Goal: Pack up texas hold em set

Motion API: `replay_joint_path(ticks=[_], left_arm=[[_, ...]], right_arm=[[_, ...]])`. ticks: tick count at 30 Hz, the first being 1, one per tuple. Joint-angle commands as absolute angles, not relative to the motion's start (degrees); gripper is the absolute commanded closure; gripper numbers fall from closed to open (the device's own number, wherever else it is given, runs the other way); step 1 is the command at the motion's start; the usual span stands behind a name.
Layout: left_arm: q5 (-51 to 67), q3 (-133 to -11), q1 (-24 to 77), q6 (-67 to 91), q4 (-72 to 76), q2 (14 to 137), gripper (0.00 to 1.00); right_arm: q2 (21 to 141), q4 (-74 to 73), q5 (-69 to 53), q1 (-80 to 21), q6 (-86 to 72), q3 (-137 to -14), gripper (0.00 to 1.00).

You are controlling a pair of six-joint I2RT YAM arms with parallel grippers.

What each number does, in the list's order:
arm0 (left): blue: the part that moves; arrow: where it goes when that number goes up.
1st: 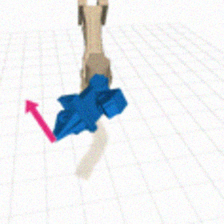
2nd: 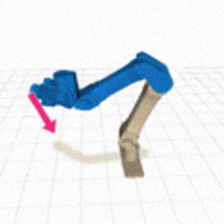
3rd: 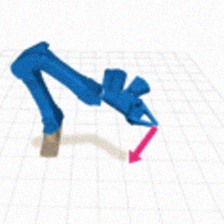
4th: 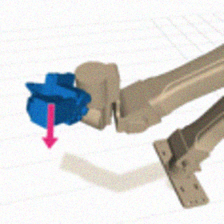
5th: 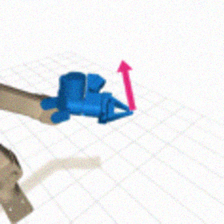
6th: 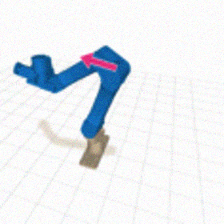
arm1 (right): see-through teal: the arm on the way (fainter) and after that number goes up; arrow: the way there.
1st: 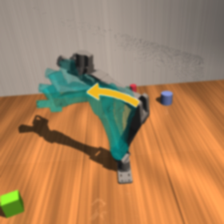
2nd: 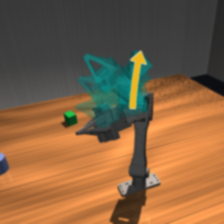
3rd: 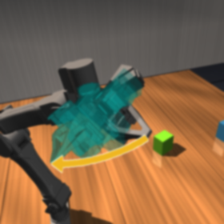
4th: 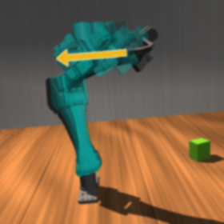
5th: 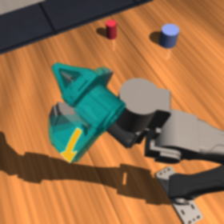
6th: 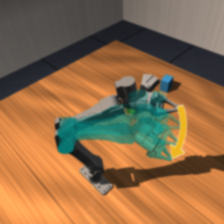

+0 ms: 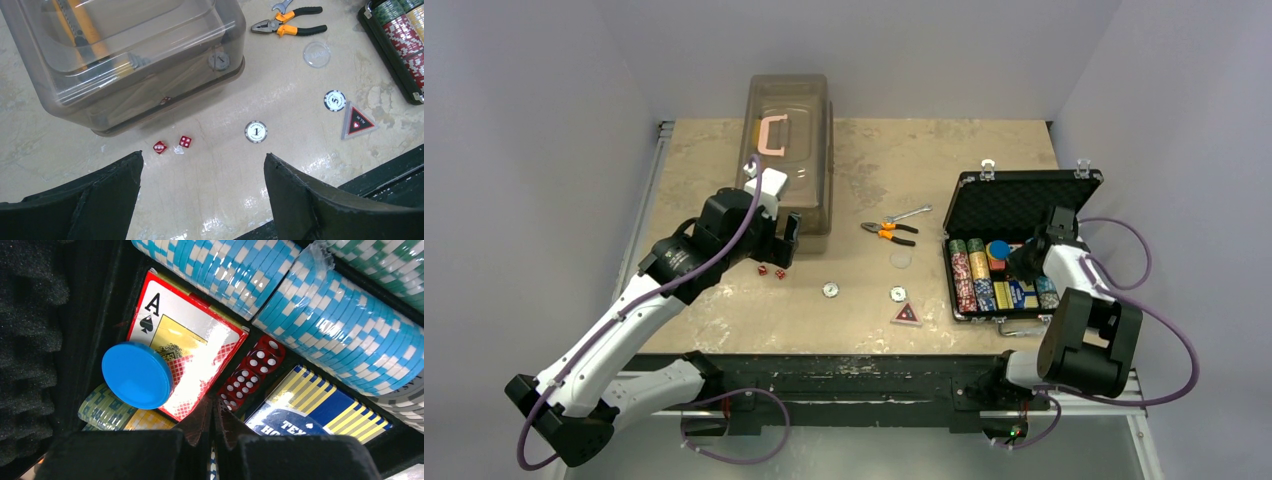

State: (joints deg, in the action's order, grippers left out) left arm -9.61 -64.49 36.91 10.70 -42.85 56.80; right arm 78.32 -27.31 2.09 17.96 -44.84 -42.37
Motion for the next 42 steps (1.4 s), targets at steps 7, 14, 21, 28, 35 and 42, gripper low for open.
replay_joint_path(ticks=[7,14,21,28,35,42], left_arm=[[-8.88,-64.19,37.18,10.2,-40.78,56.63,0.13],[-8.57,-64.25,37.18,10.28,-40.7,56.69,0.13],[-8.71,-64.1,37.18,10.28,-40.65,56.54,0.13],[-8.57,-63.9,37.11,10.44,-40.52,56.08,0.13],[-7.8,-63.2,36.74,11.67,-39.85,56.55,0.12],[-6.77,-62.82,36.61,13.03,-39.28,54.07,0.11]], right_arm=[[75.64,-29.77,6.03,18.28,-38.86,-45.87,1.0],[75.86,-27.89,3.77,18.3,-39.17,-44.24,0.98],[79.2,-25.51,5.9,18.29,-39.16,-42.96,0.99],[77.74,-27.42,9.01,18.21,-39.11,-43.3,0.99],[68.98,-29.55,6.37,18.1,-34.87,-46.4,0.88],[60.21,-33.83,0.41,16.63,-28.94,-48.64,0.59]])
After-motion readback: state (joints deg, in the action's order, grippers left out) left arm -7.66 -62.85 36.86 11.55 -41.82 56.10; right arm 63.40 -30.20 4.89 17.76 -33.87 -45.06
